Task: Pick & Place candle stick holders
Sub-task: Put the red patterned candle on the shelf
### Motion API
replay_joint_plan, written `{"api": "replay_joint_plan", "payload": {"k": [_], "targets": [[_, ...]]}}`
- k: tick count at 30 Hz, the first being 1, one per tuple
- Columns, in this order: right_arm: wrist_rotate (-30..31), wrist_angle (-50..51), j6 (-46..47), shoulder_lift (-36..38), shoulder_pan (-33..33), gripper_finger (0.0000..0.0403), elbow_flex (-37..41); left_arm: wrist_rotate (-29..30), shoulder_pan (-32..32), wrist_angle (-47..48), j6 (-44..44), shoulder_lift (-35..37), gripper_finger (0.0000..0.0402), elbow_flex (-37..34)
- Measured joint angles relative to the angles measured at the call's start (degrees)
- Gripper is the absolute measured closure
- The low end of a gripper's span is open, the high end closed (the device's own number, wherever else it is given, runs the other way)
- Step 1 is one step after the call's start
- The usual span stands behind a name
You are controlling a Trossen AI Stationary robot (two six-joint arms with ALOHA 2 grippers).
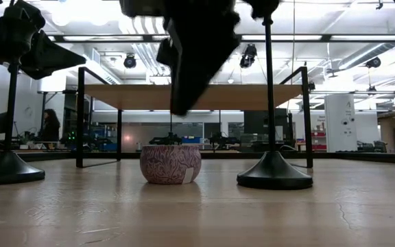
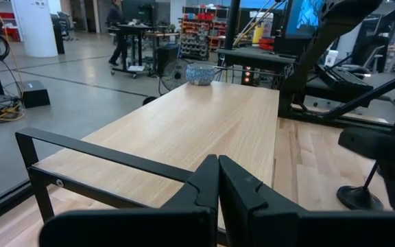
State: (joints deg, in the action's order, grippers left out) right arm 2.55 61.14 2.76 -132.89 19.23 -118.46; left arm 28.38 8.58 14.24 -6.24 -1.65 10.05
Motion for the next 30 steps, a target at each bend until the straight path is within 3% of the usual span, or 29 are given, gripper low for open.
{"api": "replay_joint_plan", "payload": {"k": [10, 23, 30], "targets": [[0.0, -4.5, -0.5, 0.0, -0.2, 0.0326, 3.6, 0.0, 0.0, 0.0, 0.0, 0.0, 0.0394, 0.0], [0.0, -7.9, -1.4, 0.0, -0.1, 0.0310, 7.5, 0.0, 0.0, 0.0, 0.0, 0.0, 0.0394, 0.0], [-0.5, -9.7, -1.5, 0.0, -0.2, 0.0332, 8.9, 0.0, 0.0, 0.0, 0.0, 0.0, 0.0394, 0.0]]}}
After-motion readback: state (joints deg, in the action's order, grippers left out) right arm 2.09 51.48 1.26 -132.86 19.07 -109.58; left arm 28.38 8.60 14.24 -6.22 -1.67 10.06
